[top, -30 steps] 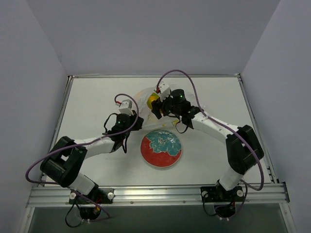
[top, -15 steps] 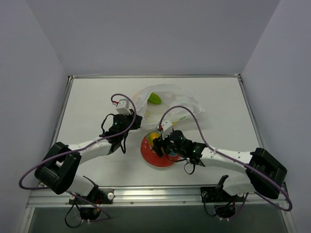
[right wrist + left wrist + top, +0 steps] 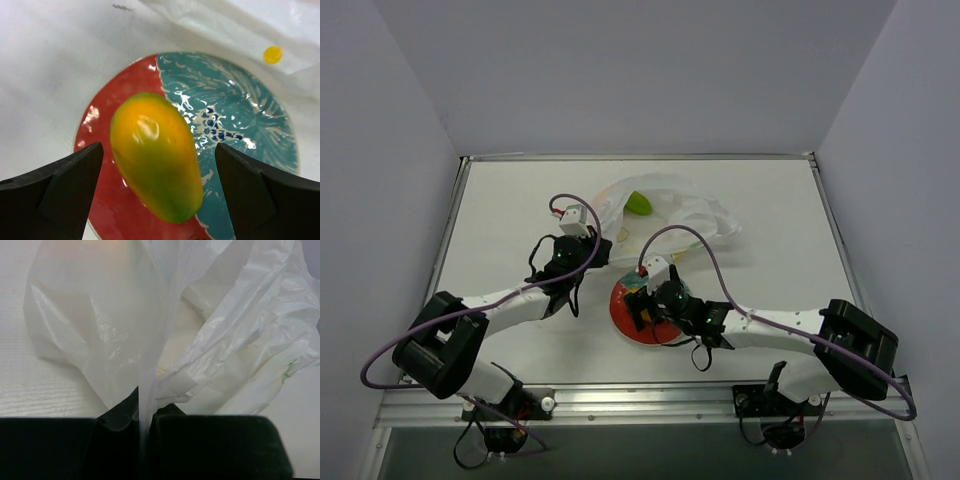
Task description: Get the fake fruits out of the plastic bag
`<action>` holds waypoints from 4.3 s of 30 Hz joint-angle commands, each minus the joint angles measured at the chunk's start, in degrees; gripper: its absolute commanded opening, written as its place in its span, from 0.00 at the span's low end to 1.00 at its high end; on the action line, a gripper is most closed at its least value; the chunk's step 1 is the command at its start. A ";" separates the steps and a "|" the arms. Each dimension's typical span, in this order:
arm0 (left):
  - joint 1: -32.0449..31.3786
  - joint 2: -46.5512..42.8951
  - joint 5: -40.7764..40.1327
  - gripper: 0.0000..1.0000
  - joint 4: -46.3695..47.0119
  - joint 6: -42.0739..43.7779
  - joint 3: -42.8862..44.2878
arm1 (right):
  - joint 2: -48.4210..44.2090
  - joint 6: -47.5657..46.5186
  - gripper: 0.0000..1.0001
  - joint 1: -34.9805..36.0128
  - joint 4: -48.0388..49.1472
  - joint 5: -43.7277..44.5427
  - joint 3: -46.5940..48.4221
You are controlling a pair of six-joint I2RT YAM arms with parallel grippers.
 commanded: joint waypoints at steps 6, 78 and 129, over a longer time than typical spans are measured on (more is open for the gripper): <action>0.39 -1.38 -0.70 0.02 1.78 1.07 0.06 | -6.56 -5.17 0.47 -6.62 -1.37 -2.05 11.42; 2.50 -2.43 4.57 0.02 3.10 -0.78 0.06 | 29.99 -9.47 0.27 -22.10 7.62 -1.73 36.45; 3.12 0.47 4.92 0.02 4.15 -0.86 0.42 | 38.10 -6.58 0.21 -25.46 24.93 -11.74 37.81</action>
